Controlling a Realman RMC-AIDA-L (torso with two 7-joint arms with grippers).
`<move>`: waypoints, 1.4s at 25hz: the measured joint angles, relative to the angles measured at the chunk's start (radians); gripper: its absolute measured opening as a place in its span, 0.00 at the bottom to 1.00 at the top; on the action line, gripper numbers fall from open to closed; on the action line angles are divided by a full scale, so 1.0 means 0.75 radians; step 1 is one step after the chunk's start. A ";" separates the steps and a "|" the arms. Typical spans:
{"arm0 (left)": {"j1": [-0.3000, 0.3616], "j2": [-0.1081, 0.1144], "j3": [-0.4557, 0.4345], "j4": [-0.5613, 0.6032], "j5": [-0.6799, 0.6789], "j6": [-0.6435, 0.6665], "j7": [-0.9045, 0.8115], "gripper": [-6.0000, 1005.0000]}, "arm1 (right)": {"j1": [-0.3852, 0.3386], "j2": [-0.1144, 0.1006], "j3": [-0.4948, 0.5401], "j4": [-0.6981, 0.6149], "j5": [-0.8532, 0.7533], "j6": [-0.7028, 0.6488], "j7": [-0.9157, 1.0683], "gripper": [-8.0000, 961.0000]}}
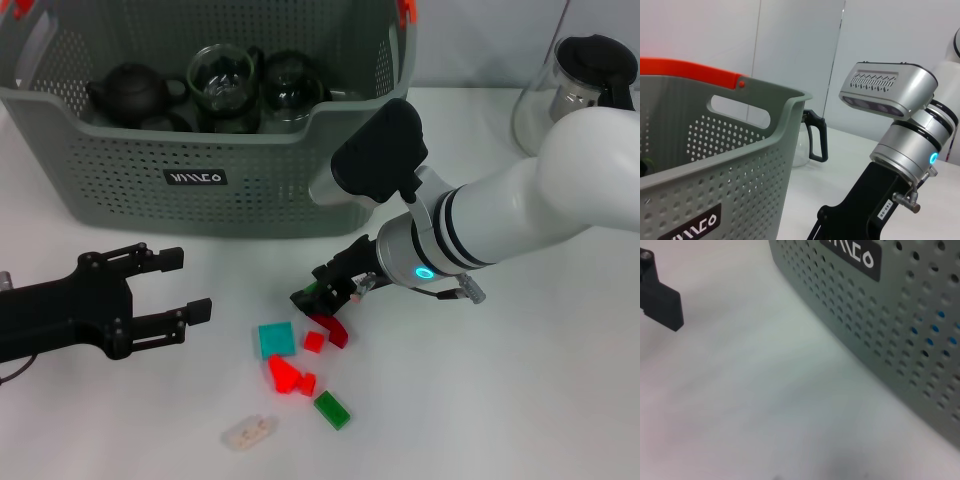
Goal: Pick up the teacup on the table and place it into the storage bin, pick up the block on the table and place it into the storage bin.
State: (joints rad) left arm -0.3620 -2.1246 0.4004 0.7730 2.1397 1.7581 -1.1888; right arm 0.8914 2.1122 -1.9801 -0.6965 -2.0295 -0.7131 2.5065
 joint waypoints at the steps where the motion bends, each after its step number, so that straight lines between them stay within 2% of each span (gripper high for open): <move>1: 0.000 0.000 0.000 0.000 0.000 0.000 0.000 0.76 | 0.000 0.000 0.000 -0.001 0.000 -0.002 0.000 0.45; 8: 0.000 0.000 -0.001 0.000 0.000 -0.001 0.000 0.76 | -0.003 -0.003 0.006 -0.011 0.000 -0.011 0.000 0.45; 13: -0.002 0.002 -0.004 0.000 0.000 0.004 0.000 0.76 | -0.052 -0.016 0.059 -0.093 -0.005 -0.070 -0.030 0.45; 19: -0.007 0.006 -0.023 0.000 -0.001 0.010 0.000 0.76 | -0.091 -0.020 0.285 -0.134 -0.008 -0.237 -0.160 0.45; 24: -0.009 0.008 -0.039 0.000 -0.005 0.012 0.000 0.76 | -0.124 -0.020 0.405 -0.214 -0.008 -0.357 -0.226 0.45; 31: -0.010 0.008 -0.042 0.000 -0.022 0.014 -0.005 0.76 | -0.139 -0.020 0.680 -0.443 0.004 -0.720 -0.314 0.45; 35: -0.010 0.008 -0.043 0.000 -0.032 0.015 -0.005 0.76 | -0.097 -0.021 0.818 -0.582 0.051 -0.867 -0.317 0.45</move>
State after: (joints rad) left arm -0.3695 -2.1183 0.3683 0.7731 2.1160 1.7696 -1.1927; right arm 0.8186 2.0962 -1.3666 -1.1330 -1.9911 -1.3637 2.2687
